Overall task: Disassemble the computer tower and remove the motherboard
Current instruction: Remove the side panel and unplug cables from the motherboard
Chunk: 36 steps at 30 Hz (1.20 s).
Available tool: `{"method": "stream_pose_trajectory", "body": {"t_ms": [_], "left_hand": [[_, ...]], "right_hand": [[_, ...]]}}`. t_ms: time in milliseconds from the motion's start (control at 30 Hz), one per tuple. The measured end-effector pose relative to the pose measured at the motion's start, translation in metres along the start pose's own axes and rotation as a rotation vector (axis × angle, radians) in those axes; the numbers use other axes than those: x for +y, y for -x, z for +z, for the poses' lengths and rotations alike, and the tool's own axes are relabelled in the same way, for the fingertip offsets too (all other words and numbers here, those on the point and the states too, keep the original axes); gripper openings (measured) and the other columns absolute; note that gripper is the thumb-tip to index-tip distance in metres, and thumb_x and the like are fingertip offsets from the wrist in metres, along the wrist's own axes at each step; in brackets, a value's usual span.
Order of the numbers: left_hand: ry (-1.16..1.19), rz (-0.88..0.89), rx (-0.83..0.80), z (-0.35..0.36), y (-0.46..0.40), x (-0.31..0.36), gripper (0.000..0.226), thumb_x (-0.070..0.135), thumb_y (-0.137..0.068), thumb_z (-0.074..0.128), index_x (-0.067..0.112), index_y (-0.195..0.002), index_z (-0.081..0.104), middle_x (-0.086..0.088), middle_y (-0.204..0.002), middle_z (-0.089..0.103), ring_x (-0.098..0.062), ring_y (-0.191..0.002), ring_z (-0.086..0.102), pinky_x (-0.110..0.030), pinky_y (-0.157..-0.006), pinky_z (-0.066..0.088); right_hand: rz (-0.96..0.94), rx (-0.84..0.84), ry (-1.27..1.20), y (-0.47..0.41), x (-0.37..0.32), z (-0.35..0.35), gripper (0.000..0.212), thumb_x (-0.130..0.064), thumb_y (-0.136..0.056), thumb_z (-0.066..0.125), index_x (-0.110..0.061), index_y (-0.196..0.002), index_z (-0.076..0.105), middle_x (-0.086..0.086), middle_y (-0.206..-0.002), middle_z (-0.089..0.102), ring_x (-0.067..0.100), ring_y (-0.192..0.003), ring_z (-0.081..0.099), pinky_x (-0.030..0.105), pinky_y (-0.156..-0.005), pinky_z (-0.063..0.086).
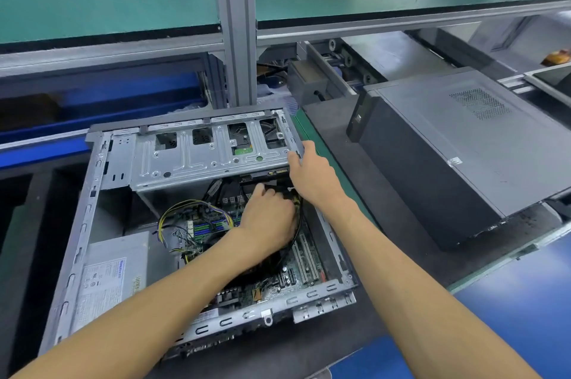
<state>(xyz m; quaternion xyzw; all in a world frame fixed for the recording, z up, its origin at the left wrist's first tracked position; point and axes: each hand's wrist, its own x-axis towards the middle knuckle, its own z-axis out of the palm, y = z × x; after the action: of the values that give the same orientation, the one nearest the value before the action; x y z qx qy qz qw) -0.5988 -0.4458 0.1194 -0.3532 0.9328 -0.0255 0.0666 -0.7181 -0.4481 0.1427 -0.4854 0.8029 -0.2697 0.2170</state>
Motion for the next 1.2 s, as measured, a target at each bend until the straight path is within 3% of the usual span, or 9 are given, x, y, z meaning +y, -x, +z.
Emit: {"method": "stream_pose_trajectory", "body": {"t_ms": [67,200,333,533,667,800,967,1100,1200], "left_hand": [[-0.066,-0.050,-0.031,0.000,-0.004,0.007,0.041,0.041,-0.100,0.039,0.012,-0.107,0.067,-0.011,-0.115,0.060,-0.029,-0.112,0.048,-0.041,-0.097,0.027],[-0.204,0.027,-0.029,0.005,0.002,0.015,0.031,0.017,-0.098,0.042,0.008,-0.115,0.066,-0.016,-0.129,0.043,-0.032,-0.120,0.035,-0.043,-0.098,0.028],[-0.357,0.170,-0.171,0.008,0.008,0.020,0.023,0.017,-0.096,0.051,0.012,-0.114,0.065,-0.007,-0.114,0.062,-0.027,-0.110,0.052,-0.041,-0.105,0.024],[-0.177,0.151,-0.253,0.015,0.007,0.010,0.028,0.013,-0.099,0.044,0.010,-0.120,0.062,-0.005,-0.119,0.068,-0.024,-0.114,0.060,-0.040,-0.113,0.022],[0.038,0.129,-0.063,0.011,0.018,0.006,0.041,0.053,-0.097,0.044,0.020,-0.074,0.054,-0.006,-0.086,0.071,-0.027,-0.081,0.067,-0.034,-0.072,0.041],[0.443,-0.118,0.252,0.009,0.017,-0.021,0.058,0.051,-0.092,0.052,0.014,-0.048,0.049,0.004,-0.037,0.045,-0.009,-0.038,0.045,-0.026,-0.056,0.047],[0.719,-0.085,0.327,-0.005,0.019,-0.021,0.041,0.016,-0.084,0.059,0.012,-0.047,0.042,-0.010,-0.046,0.042,-0.023,-0.049,0.033,-0.034,-0.053,0.039],[1.131,-0.031,0.864,-0.048,0.026,-0.011,0.046,0.000,-0.078,0.058,0.020,-0.046,0.032,0.004,-0.044,0.033,-0.005,-0.044,0.026,-0.024,-0.044,0.029],[1.170,-0.044,0.702,-0.046,0.039,0.000,0.049,-0.002,-0.081,0.059,0.015,-0.050,0.025,0.001,-0.046,0.025,-0.007,-0.049,0.021,-0.018,-0.050,0.026]], "right_hand": [[0.004,0.002,0.004,-0.001,0.001,0.001,0.043,-0.037,-0.108,0.034,-0.010,-0.142,0.036,0.018,-0.122,0.063,0.037,-0.101,0.055,0.041,-0.079,0.038],[0.006,0.013,0.001,-0.003,0.002,0.002,0.042,-0.037,-0.108,0.035,-0.010,-0.140,0.038,0.018,-0.123,0.063,0.037,-0.102,0.056,0.041,-0.078,0.037],[0.000,0.003,0.007,-0.003,0.003,0.002,0.044,-0.037,-0.108,0.034,-0.010,-0.143,0.036,0.018,-0.122,0.063,0.037,-0.102,0.057,0.041,-0.078,0.038],[-0.005,0.001,0.021,-0.002,0.002,0.001,0.041,-0.035,-0.108,0.034,-0.008,-0.139,0.038,0.018,-0.117,0.063,0.032,-0.090,0.049,0.041,-0.077,0.040],[0.000,0.002,0.028,-0.001,0.000,0.000,0.039,-0.035,-0.108,0.034,-0.008,-0.136,0.039,0.018,-0.114,0.064,0.032,-0.088,0.049,0.041,-0.076,0.040],[-0.001,0.006,0.043,-0.001,0.000,0.000,0.040,-0.036,-0.108,0.034,-0.008,-0.137,0.038,0.018,-0.115,0.064,0.040,-0.099,0.058,0.043,-0.077,0.041],[0.000,0.019,0.054,-0.001,0.001,0.002,0.042,-0.037,-0.108,0.035,-0.009,-0.139,0.038,0.021,-0.118,0.064,0.037,-0.094,0.054,0.042,-0.075,0.039],[0.003,0.027,0.060,-0.004,0.001,0.001,0.039,-0.035,-0.107,0.036,-0.009,-0.136,0.039,0.018,-0.114,0.065,0.041,-0.100,0.061,0.043,-0.075,0.041],[0.007,0.009,0.068,-0.003,-0.001,0.001,0.039,-0.034,-0.108,0.036,-0.008,-0.136,0.039,0.019,-0.115,0.066,0.041,-0.103,0.061,0.042,-0.075,0.038]]}}
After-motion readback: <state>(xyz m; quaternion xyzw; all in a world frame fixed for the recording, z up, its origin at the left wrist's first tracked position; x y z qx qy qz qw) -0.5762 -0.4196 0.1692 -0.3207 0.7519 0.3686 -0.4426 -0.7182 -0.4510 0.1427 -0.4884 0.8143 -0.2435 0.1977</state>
